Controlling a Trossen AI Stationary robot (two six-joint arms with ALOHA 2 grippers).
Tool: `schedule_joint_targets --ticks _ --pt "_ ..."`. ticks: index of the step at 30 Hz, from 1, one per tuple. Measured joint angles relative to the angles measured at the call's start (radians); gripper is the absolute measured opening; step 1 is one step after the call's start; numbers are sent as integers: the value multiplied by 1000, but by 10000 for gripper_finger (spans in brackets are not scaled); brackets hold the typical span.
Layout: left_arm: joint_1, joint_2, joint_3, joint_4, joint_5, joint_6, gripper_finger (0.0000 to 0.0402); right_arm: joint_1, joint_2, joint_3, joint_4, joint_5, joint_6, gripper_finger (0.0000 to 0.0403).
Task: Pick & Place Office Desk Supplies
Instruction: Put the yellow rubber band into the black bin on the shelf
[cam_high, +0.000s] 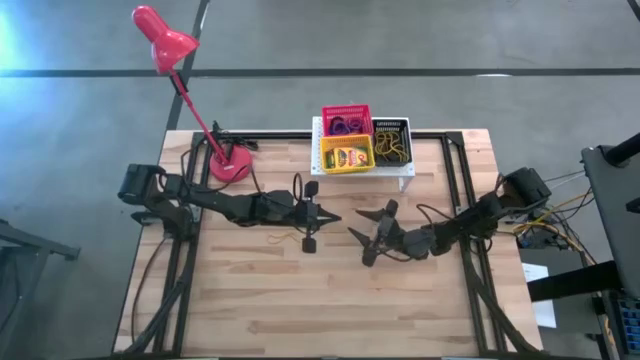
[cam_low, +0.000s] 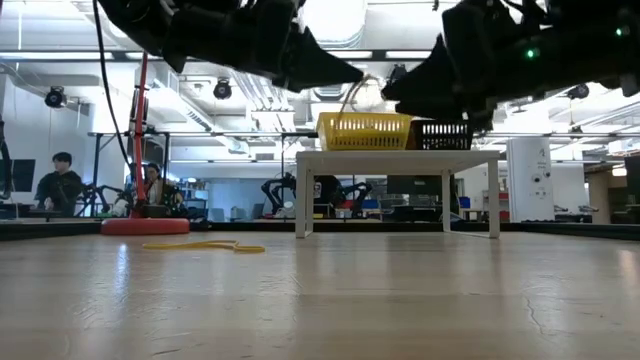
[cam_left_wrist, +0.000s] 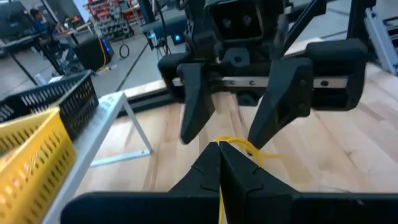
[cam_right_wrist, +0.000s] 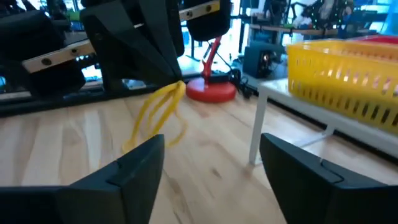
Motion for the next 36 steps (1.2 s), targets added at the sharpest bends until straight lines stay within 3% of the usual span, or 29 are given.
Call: schedule_joint_targets --ticks 2,7,13,19,26,31,36 --pt "0 0 10 0 12 3 0 -10 -14 1 1 -23 -20 269" --pt "0 4 19 4 18 36 0 -68 -7 23 6 -229 -58 291" --pt "0 4 19 13 18 48 0 -121 51 90 21 -318 -76 278" --pt "0 4 19 11 18 55 0 -126 82 125 20 -320 -111 214" --pt "2 4 19 -7 18 51 6 -126 78 110 -2 -303 -73 100" --pt "6 4 18 -35 18 51 58 -124 66 109 -137 -303 -4 19" --pt "15 4 18 -98 18 51 117 -118 -5 109 -367 -303 121 10"
